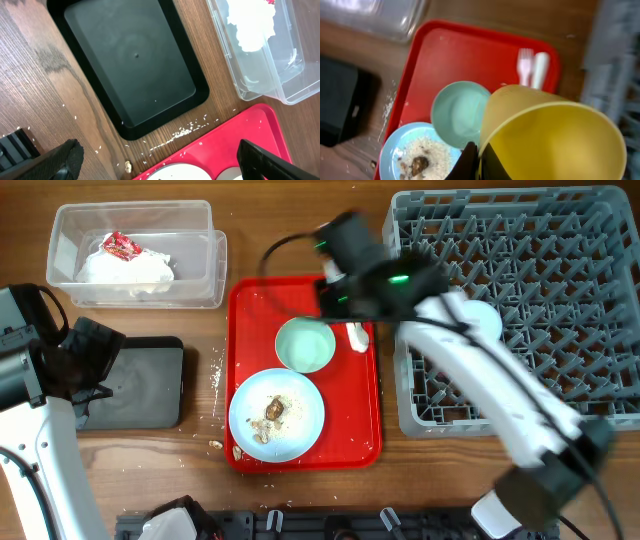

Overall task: Sort waste into correct bins and load items into the dishwasher rack
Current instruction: 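Grasp the yellow cup with the right gripper and lift it, then carry the yellow cup into the rack and set it down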

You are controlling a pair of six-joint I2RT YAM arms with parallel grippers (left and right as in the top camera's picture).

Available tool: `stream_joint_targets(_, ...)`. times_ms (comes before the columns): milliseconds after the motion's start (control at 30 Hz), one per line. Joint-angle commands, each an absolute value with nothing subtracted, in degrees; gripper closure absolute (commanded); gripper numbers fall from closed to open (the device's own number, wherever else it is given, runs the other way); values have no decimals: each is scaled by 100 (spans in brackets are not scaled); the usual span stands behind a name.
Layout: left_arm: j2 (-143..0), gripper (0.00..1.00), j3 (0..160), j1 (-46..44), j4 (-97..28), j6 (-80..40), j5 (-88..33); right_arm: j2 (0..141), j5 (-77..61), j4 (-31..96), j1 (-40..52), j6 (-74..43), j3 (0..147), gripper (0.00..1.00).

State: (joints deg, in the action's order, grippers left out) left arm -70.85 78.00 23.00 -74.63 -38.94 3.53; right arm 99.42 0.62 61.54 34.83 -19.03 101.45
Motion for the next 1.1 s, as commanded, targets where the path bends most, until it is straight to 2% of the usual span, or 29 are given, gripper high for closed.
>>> stream_joint_targets(0,-7043,0,7800,2342,-7461,-3968,370,9297,209,6543,2880,-1951,10274,96)
stream_joint_targets(200,-7043,0,7800,2342,-7461,-3968,370,8809,259,7376,1264,-1804,10274,96)
stream_joint_targets(467,-7043,0,7800,2342,-7461,-3968,370,9024,336,7465,-735,-1820,10154,96)
stream_joint_targets(733,-7043,0,7800,2342,-7461,-3968,370,9192,169,7594,-1085,-1798,10154,96)
stream_joint_targets(933,-7043,0,7800,2342,-7461,-3968,370,9432,-2165,6934,-1229,-744,10154,96)
stream_joint_targets(1067,-7043,0,7800,2342,-7461,-3968,370,9915,-3719,6508,-1704,-593,10154,96)
